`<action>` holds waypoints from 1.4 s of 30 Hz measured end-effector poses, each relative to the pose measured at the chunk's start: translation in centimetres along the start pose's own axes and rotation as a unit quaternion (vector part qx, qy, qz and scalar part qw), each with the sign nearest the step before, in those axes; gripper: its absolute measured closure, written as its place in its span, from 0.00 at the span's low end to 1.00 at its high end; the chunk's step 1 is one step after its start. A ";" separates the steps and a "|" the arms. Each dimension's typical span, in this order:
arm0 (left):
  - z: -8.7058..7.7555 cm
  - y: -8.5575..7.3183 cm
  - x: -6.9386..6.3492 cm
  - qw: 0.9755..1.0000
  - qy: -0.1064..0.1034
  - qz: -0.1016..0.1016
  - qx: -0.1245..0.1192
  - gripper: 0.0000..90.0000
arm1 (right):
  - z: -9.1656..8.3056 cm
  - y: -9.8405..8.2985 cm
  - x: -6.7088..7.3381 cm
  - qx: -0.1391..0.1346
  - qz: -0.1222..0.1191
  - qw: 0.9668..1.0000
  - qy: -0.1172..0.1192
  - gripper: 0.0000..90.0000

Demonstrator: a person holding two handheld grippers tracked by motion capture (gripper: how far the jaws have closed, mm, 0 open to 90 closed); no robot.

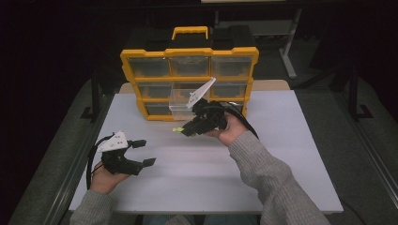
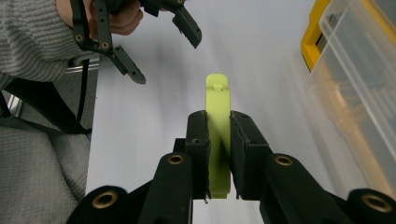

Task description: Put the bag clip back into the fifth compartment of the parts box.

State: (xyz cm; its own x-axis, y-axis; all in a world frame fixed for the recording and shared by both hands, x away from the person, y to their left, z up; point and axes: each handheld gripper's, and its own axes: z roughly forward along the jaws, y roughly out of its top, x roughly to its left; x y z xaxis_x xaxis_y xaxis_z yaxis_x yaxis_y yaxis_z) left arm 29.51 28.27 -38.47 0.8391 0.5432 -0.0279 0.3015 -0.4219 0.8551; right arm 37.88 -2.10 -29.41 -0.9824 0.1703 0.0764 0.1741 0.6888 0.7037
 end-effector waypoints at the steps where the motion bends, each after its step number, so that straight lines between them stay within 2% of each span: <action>1: 0.0 0.0 0.0 1.000 0.000 -0.002 -0.002 0.24 | -0.1 0.1 0.0 0.001 0.000 1.000 -0.001 0.86; 14: 0.0 0.0 0.0 1.000 -0.001 -0.003 -0.003 0.24 | -1.4 2.1 -0.4 -0.008 -0.013 1.000 -0.008 0.86; 19: 0.0 0.0 0.1 1.000 0.000 0.002 -0.006 0.24 | -2.1 2.8 -0.8 -0.016 -0.011 1.000 -0.007 0.86; 20: 0.0 0.0 0.0 1.000 -0.001 -0.004 -0.009 0.24 | -2.2 2.9 -0.8 -0.017 -0.010 1.000 -0.009 0.86; 26: 0.0 0.0 0.1 1.000 0.000 -0.001 -0.013 0.24 | -2.9 3.8 -1.2 -0.019 -0.011 1.000 -0.012 0.86; 36: -0.1 0.0 0.1 1.000 -0.001 -0.005 -0.006 0.24 | -3.9 5.1 -1.9 -0.021 -0.010 1.000 -0.019 0.86; 37: 0.0 0.0 0.1 1.000 -0.001 -0.007 -0.012 0.24 | -4.0 5.2 -2.0 -0.021 -0.012 0.999 -0.020 0.86; 42: -0.1 0.0 0.1 1.000 -0.001 -0.008 -0.014 0.24 | -4.5 5.7 -2.4 -0.020 -0.011 0.999 -0.024 0.86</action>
State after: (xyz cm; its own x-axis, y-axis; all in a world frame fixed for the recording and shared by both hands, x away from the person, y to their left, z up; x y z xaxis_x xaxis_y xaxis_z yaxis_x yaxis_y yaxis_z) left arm 29.56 28.42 -38.47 0.8354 0.5481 -0.0419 0.3011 -0.3926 0.8690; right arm 40.91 -1.70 -22.41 -0.9812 0.1908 0.0275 0.1496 0.6638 0.7328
